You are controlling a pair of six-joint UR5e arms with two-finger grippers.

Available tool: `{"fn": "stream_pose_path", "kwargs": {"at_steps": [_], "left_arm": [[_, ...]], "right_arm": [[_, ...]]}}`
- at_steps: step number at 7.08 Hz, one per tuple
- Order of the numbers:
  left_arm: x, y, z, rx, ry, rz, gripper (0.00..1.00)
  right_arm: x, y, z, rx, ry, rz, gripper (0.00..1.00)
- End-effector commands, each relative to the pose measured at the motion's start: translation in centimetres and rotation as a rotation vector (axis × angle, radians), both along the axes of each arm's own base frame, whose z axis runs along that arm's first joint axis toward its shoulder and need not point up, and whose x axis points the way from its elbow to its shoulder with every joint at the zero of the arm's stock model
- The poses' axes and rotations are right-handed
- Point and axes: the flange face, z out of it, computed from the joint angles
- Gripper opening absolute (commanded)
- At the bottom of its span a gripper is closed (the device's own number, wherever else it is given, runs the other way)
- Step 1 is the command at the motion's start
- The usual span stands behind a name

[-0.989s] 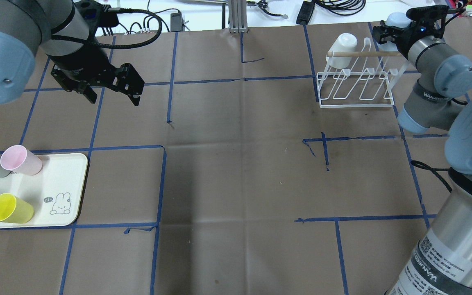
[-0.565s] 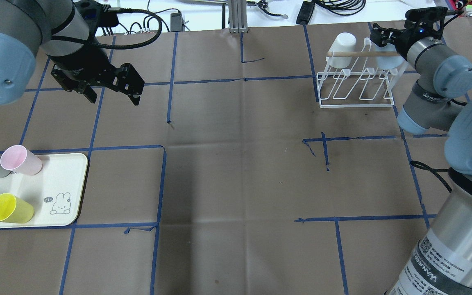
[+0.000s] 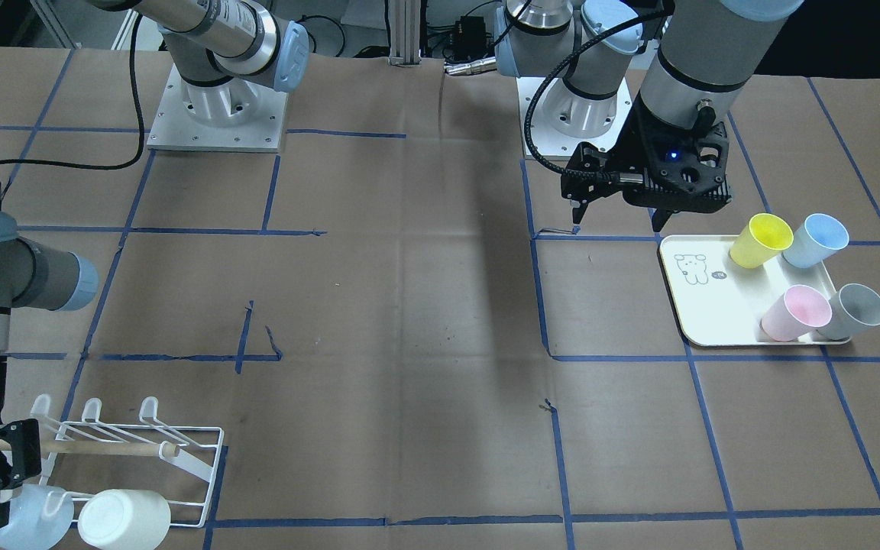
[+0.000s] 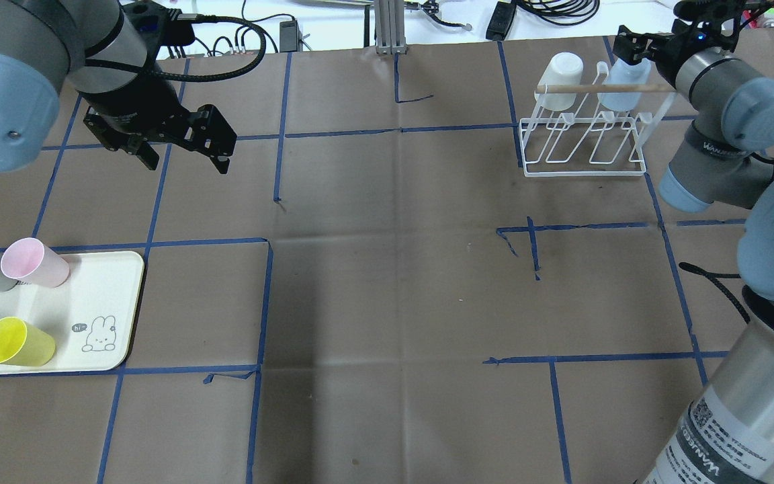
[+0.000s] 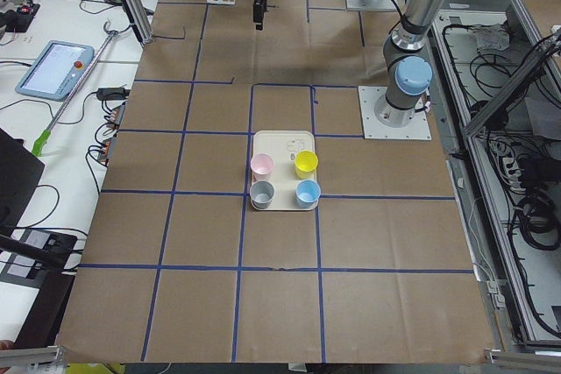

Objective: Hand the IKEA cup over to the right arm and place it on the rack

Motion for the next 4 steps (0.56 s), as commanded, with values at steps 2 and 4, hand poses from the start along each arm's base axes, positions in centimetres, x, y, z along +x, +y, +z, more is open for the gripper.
{"fn": "stream_pose_path", "kwargs": {"at_steps": [2,4], "left_arm": [[-0.1,0.0,0.1,-0.001,0.003,0.000,1.00],[-0.1,0.0,0.2,-0.003,0.003,0.000,1.00]], "right_arm": [[0.9,2.0,9.9,0.274,-0.100,0.005,1.00],[2.4,5.5,15.3,0.477,-0.170,0.010,1.00]]}}
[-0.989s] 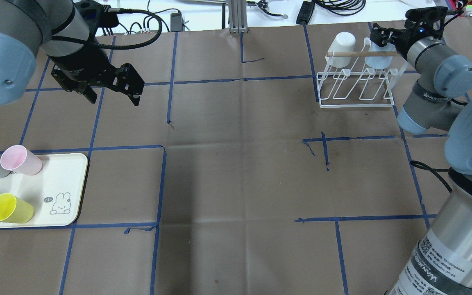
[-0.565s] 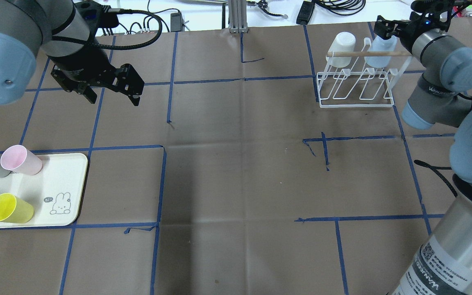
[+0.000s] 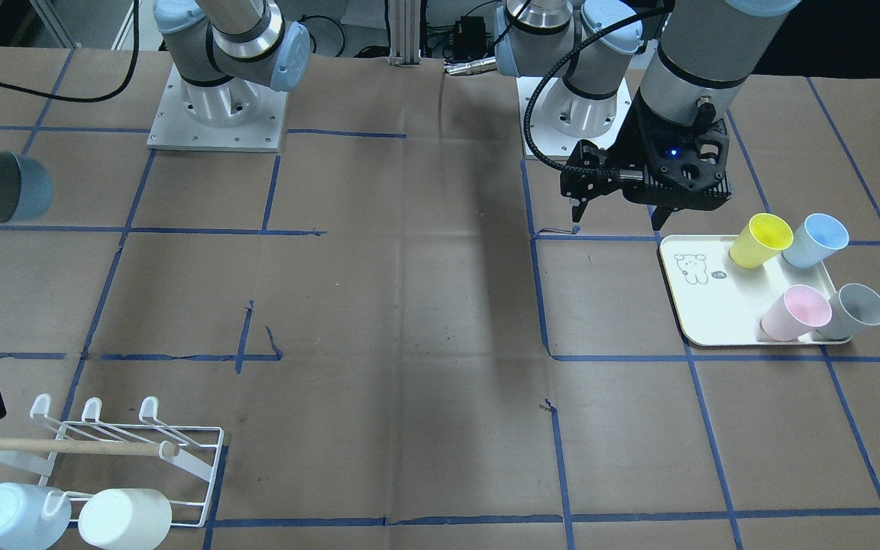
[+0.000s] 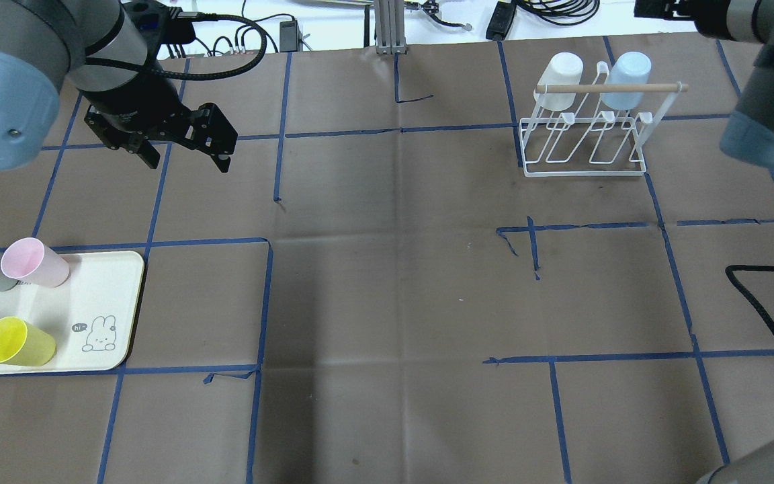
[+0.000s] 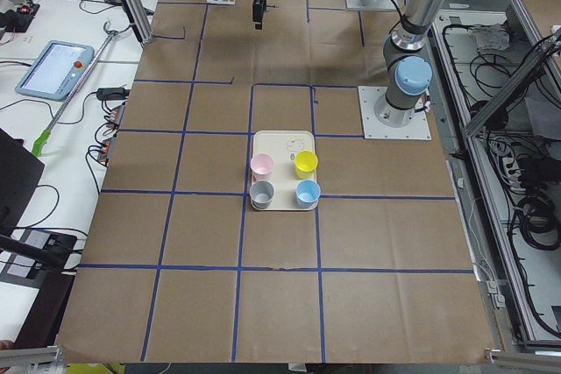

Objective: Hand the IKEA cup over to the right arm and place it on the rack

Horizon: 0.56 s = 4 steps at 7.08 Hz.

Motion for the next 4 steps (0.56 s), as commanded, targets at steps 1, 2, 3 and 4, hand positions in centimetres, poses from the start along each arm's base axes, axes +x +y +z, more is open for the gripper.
{"fn": "stream_pose_path", "kwargs": {"at_steps": [1,2,3,4], "left_arm": [[0.0,0.0,0.0,0.000,0.000,0.000,1.00],[-0.1,0.0,-0.1,0.001,-0.001,-0.001,1.00],[-0.1,0.0,0.0,0.000,-0.001,-0.001,1.00],[-0.1,0.0,-0.1,0.001,-0.001,-0.001,1.00]], "right_arm": [[1.8,4.5,4.1,0.259,-0.092,0.005,1.00],[2.5,6.2,4.4,0.375,-0.133,0.004,1.00],[3.0,7.8,3.9,0.506,-0.167,-0.002,1.00],[3.2,9.0,2.5,0.675,-0.199,-0.012,1.00]]}}
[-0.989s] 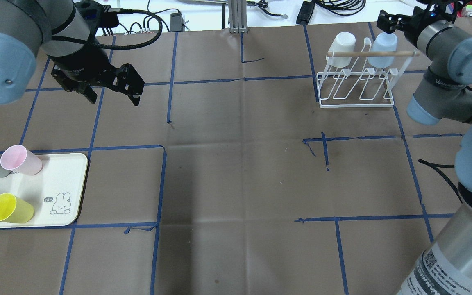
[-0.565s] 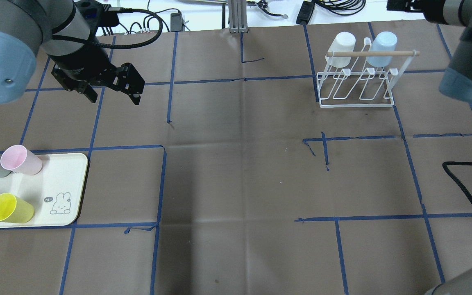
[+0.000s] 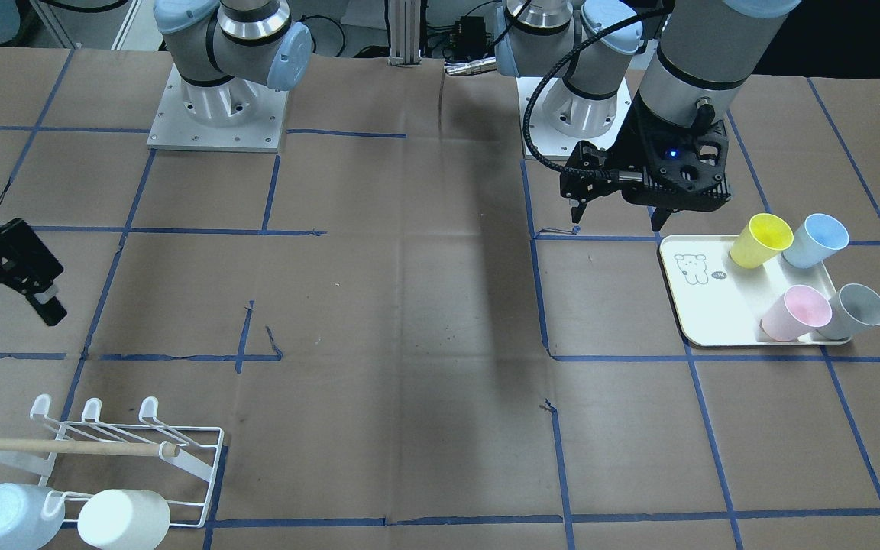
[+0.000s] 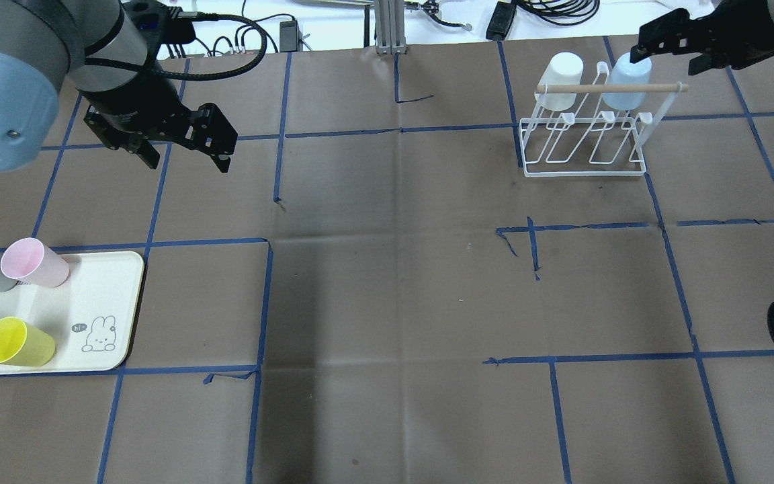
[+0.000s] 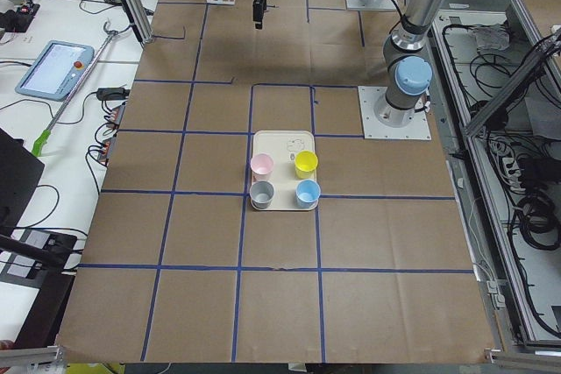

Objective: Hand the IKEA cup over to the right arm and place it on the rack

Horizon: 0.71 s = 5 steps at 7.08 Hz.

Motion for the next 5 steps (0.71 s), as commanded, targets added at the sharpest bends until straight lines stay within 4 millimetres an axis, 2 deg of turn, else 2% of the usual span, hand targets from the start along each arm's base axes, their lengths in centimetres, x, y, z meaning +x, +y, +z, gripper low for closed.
{"fn": "stream_pose_path", "kwargs": {"at_steps": [1,3,4,5], "left_arm": [[0.0,0.0,0.0,0.001,-0.002,-0.002,1.00],[0.0,0.0,-0.1,0.002,-0.002,-0.002,1.00],[0.0,0.0,-0.1,0.002,-0.002,-0.002,1.00],[0.0,0.0,0.0,0.001,-0.002,-0.002,1.00]], "right_arm": [[0.8,2.8,-0.7,0.319,-0.032,-0.001,1.00],[1.8,3.2,1.0,0.415,0.179,-0.012,1.00],[3.8,3.3,1.3,0.411,0.183,-0.012,1.00],[7.4,3.3,1.5,0.394,0.191,0.001,1.00]]}}
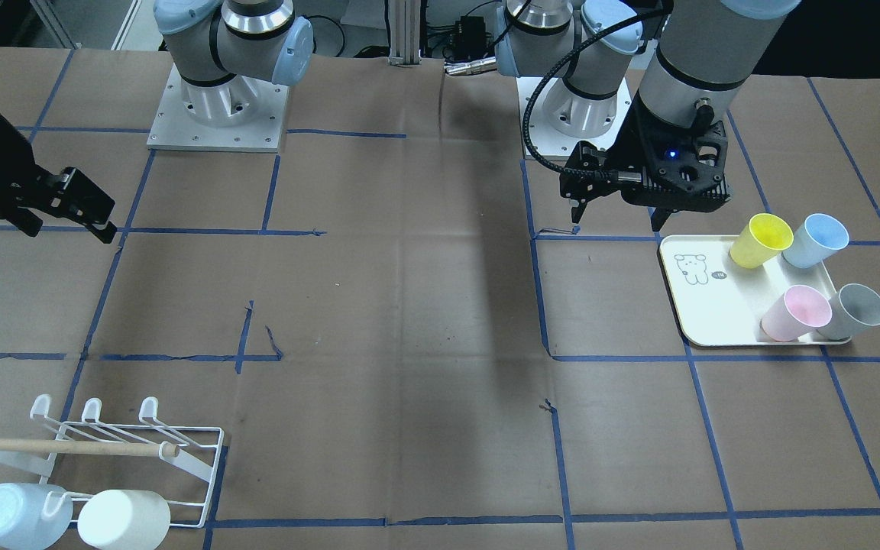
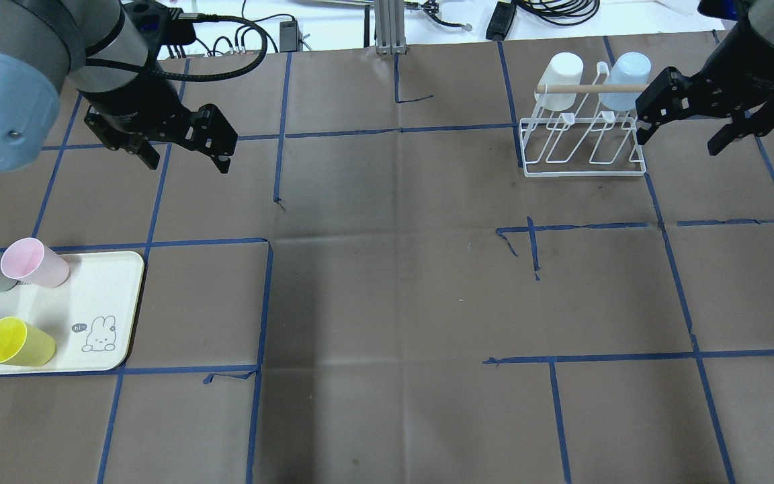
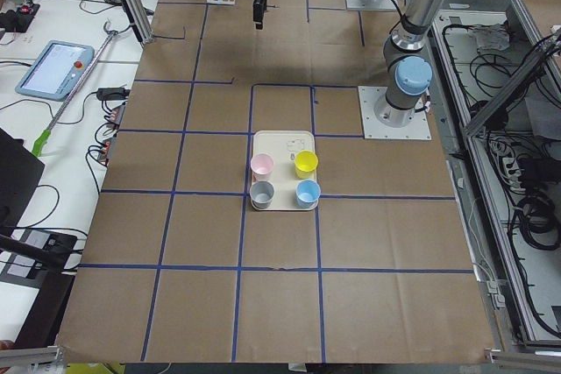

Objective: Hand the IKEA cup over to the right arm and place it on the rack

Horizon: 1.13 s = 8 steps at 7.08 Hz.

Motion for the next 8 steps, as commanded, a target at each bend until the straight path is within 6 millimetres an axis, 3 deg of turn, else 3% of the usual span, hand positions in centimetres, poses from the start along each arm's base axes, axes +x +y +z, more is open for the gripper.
{"fn": "stream_pose_path", "kwargs": {"at_steps": [1,2,6,8], "left_arm": [[0.0,0.0,0.1,-0.001,0.000,0.000,1.00],[0.0,0.0,0.0,0.000,0.000,0.000,1.00],[0.0,0.0,0.1,-0.001,0.000,0.000,1.00],[0.0,0.0,0.0,0.000,0.002,0.000,1.00]], "right_arm": [[7.6,0.6,0.1,0.002,0.027,0.008,1.00],[9.1,0.7,0.5,-0.019,0.021,0.038,1.00],[10.6,1.9,2.3,-0.070,0.028,0.068,1.00],[13.8,2.6,2.7,-0.080,0.026,0.135,1.00]]}}
